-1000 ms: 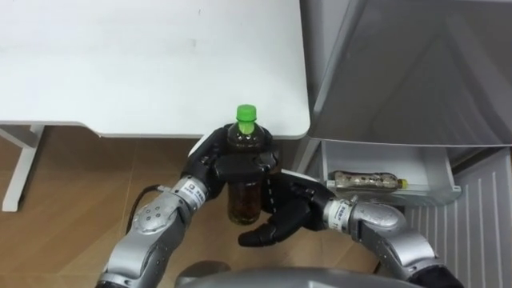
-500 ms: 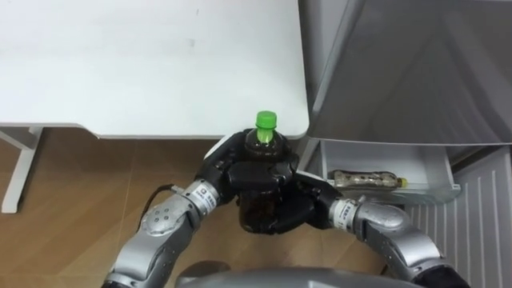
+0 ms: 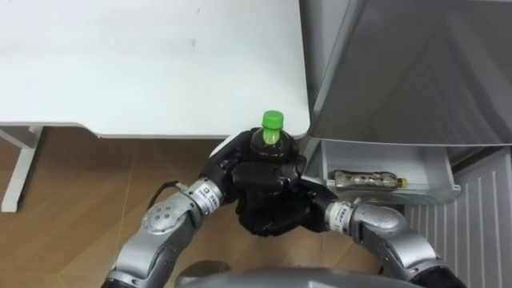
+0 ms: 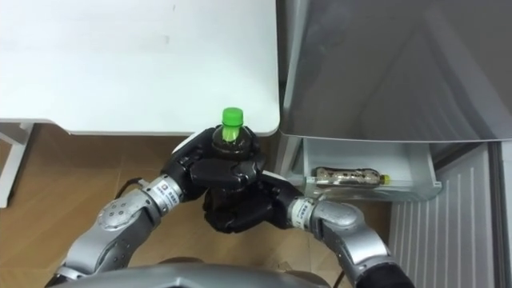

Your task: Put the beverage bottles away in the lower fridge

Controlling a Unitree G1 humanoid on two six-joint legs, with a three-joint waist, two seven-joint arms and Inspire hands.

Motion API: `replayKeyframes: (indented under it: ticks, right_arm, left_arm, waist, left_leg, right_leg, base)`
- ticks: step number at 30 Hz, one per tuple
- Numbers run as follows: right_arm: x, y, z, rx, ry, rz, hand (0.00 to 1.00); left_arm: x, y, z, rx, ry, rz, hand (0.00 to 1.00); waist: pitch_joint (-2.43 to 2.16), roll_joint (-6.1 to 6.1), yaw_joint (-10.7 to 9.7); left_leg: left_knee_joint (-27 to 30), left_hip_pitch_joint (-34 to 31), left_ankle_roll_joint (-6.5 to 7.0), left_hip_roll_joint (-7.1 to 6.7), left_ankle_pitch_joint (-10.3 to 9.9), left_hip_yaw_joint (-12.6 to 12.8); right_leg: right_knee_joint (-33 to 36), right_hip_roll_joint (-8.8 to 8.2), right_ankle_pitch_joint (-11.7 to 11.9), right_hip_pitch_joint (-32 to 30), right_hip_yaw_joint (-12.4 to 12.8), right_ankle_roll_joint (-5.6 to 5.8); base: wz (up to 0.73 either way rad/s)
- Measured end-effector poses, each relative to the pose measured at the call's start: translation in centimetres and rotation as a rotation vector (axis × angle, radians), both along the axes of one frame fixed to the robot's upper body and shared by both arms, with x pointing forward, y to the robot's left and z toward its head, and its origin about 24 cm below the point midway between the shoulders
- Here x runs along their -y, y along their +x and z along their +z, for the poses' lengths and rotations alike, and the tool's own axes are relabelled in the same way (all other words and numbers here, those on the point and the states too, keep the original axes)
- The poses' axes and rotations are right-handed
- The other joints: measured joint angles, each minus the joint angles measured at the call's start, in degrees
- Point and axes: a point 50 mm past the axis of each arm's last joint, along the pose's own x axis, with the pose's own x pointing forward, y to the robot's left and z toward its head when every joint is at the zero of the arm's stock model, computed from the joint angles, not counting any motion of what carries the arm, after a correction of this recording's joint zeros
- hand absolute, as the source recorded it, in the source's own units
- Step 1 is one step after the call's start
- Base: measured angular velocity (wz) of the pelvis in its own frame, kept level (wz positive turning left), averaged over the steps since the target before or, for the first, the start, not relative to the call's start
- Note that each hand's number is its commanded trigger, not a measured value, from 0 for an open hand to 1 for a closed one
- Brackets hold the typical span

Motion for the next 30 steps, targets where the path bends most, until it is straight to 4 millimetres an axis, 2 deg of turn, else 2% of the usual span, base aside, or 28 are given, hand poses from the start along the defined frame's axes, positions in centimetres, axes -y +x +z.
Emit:
replayKeyframes:
  ticks: [2,3,7,23,30]
  right_arm:
    - [-0.03,0.01,0.03,0.001,0.006,-0.001,1.00]
    - [-0.02,0.03,0.05,0.001,0.009,-0.004,1.00]
    - [0.04,0.01,0.06,-0.001,0.013,-0.001,1.00]
    - [-0.04,-0.19,0.01,-0.033,0.040,0.001,1.00]
    - [0.28,-0.25,0.00,-0.039,0.042,0.004,1.00]
  left_arm:
    - [0.04,0.05,0.05,-0.003,-0.015,0.008,0.14]
    - [0.01,0.09,0.07,-0.004,-0.021,0.015,0.00]
    - [-0.24,0.13,0.05,-0.005,-0.012,0.024,0.00]
    - [-0.27,0.71,0.36,0.027,0.023,0.017,0.00]
    - [-0.36,0.97,0.91,0.074,0.104,0.003,0.00]
  waist:
    - [0.03,0.05,0.0]
    - [0.06,0.10,0.0]
    - [0.21,0.42,0.0]
    - [0.11,0.60,0.0]
    - [0.12,0.67,-0.2]
  left_leg:
    - [0.0,0.1,0.00,0.00,0.0,0.0]
    - [0.0,0.1,0.00,0.00,0.0,0.0]
    - [-0.1,0.1,0.00,0.02,0.0,0.0]
    - [0.2,0.0,0.00,-0.01,0.0,-0.2]
    - [1.0,-0.6,0.00,0.05,0.0,-0.2]
  right_leg:
    - [0.0,0.00,0.0,0.0,0.0,0.00]
    - [0.0,0.01,0.0,0.0,0.0,0.00]
    - [0.0,0.04,0.0,0.0,0.0,0.00]
    - [-0.1,0.04,0.0,0.4,-0.3,0.00]
    - [0.2,0.04,0.0,0.0,-0.3,-0.06]
  base:
    - [0.00]
    - [0.00]
    - [0.00]
    - [0.00]
    - [0.00]
